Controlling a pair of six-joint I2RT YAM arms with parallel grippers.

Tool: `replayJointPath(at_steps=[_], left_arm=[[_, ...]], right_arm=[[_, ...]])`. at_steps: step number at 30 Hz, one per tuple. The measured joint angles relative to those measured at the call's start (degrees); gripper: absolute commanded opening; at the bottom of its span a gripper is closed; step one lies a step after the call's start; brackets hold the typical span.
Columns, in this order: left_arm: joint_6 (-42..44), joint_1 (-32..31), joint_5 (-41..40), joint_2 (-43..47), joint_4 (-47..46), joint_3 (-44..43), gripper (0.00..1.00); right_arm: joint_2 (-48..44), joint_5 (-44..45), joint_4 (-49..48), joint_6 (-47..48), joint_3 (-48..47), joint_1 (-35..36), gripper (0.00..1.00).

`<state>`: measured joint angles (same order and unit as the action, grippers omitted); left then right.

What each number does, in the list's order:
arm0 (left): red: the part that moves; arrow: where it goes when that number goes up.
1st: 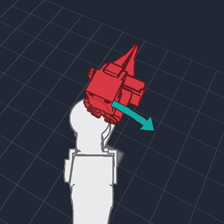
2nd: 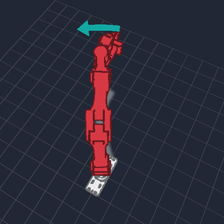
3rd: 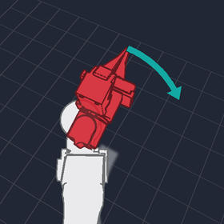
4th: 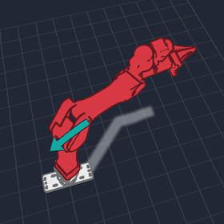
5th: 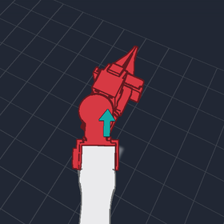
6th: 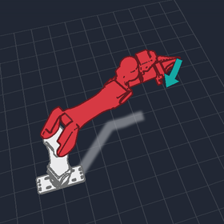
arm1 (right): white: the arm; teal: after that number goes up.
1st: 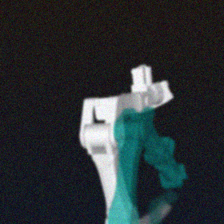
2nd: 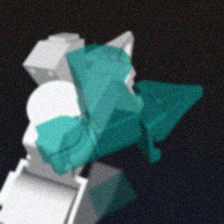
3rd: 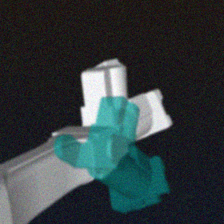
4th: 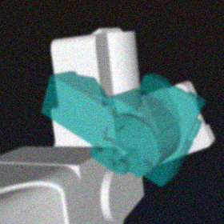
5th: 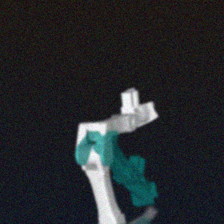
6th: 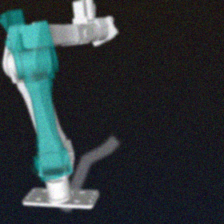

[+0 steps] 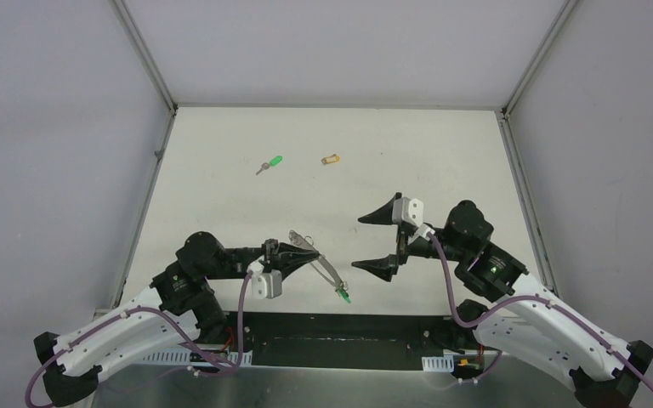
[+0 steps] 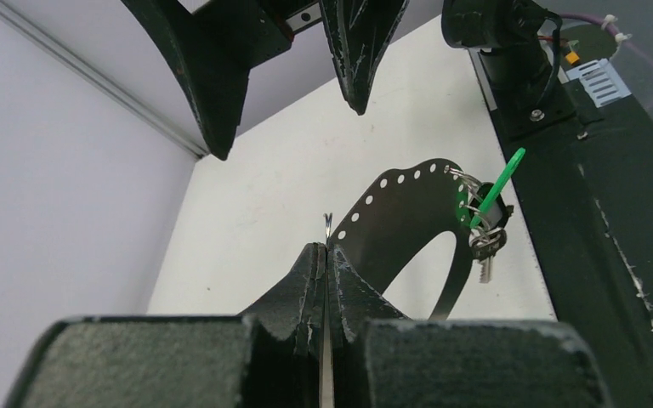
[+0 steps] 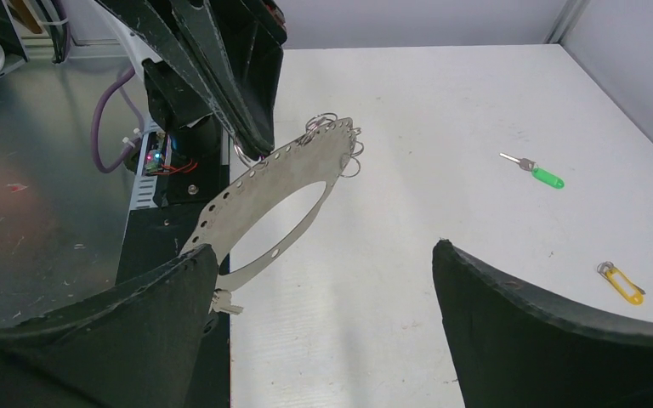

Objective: Put the keys on the keyring

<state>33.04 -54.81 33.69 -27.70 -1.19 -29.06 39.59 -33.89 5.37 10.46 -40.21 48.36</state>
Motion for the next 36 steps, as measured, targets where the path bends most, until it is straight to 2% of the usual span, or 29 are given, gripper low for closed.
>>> replayJointPath(at_steps=[4, 7, 11, 16, 17, 22, 25, 29, 36], left_arm=[[2.71, 0.00, 0.00, 0.39, 0.00, 0.00, 0.00], [0.72, 0.00, -0.61, -0.13, -0.13, 0.00, 0.00], [-7.67, 0.00, -2.38, -3.69, -1.31, -0.02, 0.00], [-22.16, 0.00, -5.31, -11.02, -5.66, -0.04, 0.00], [-25.11, 0.02, -5.81, -12.35, -6.97, -0.04, 0.00], [-36.33, 0.02, -9.16, -15.45, -19.65, 2.14, 0.00], [-39.36, 0.02, -9.86, -15.82, -27.28, 4.57, 0.00], [-40.79, 0.02, -9.53, -16.22, -34.62, 7.13, 0.00], [-41.13, 0.02, -7.76, -16.24, -43.47, 9.11, 0.00]], right_arm=[[0.20, -0.33, -0.35, 0.02, 0.61, 0.00, 0.95], [0.90, -1.18, -0.61, 0.00, 0.72, 0.00, 0.89], [2.38, -2.25, -1.53, -0.15, 0.72, 0.00, 0.78], [3.96, -3.67, -3.67, -0.79, 0.74, 0.00, 0.53], [4.20, -4.00, -4.02, -1.01, 0.74, 0.00, 0.51], [4.72, -4.52, -4.92, -1.18, 0.74, 0.00, 0.50], [4.24, -4.46, -6.23, -1.18, 1.53, 0.00, 0.50], [3.37, -4.28, -6.95, -1.18, 2.91, 0.00, 0.48], [3.82, -4.52, -9.86, -1.84, 2.95, 0.00, 0.38]])
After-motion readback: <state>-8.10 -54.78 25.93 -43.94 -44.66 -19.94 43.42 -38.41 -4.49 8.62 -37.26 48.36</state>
